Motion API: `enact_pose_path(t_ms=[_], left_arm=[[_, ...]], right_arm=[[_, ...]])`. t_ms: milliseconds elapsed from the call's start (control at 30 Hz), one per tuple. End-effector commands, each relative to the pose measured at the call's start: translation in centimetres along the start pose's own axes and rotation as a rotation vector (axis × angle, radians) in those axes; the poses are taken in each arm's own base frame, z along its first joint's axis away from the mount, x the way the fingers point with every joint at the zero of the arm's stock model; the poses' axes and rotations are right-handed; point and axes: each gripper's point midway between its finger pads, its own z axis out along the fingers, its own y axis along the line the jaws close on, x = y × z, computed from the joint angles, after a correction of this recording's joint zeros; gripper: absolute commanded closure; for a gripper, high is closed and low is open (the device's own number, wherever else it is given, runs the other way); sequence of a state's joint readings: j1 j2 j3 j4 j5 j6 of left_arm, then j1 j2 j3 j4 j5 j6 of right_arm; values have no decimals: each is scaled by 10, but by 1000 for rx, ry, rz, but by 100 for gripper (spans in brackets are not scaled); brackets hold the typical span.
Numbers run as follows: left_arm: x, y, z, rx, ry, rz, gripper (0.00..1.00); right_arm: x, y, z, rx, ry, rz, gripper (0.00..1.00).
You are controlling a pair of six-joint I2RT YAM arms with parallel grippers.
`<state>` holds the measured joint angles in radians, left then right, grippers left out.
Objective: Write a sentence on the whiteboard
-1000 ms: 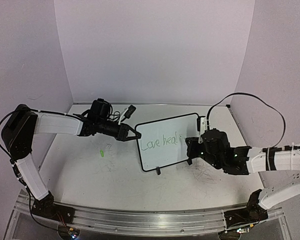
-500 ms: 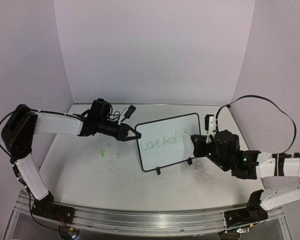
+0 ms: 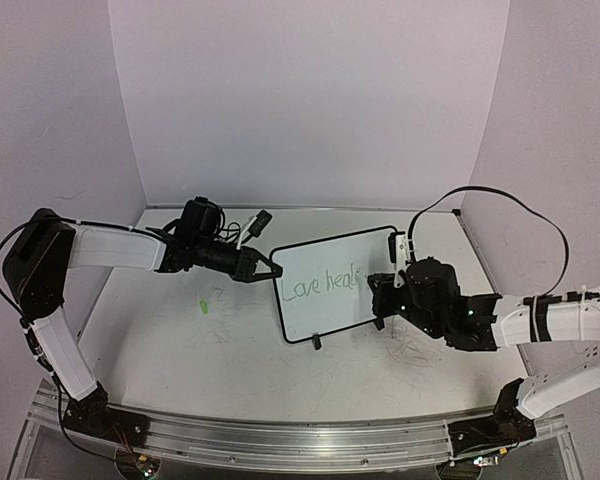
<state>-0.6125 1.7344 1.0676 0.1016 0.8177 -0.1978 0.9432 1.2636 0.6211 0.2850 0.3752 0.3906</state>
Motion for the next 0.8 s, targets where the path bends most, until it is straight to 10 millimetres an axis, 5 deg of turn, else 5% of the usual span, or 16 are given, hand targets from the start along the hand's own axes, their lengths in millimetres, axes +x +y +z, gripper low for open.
enact_pose_path(t_ms=[0, 767], left_arm=[[-15, -17, -6, 26, -14, 30, 100], [-15, -18, -6, 28, -11, 27, 100]], right_arm=[[-14, 10, 4, -22, -23, 24, 100], [-9, 7, 6, -9, -18, 41, 100]])
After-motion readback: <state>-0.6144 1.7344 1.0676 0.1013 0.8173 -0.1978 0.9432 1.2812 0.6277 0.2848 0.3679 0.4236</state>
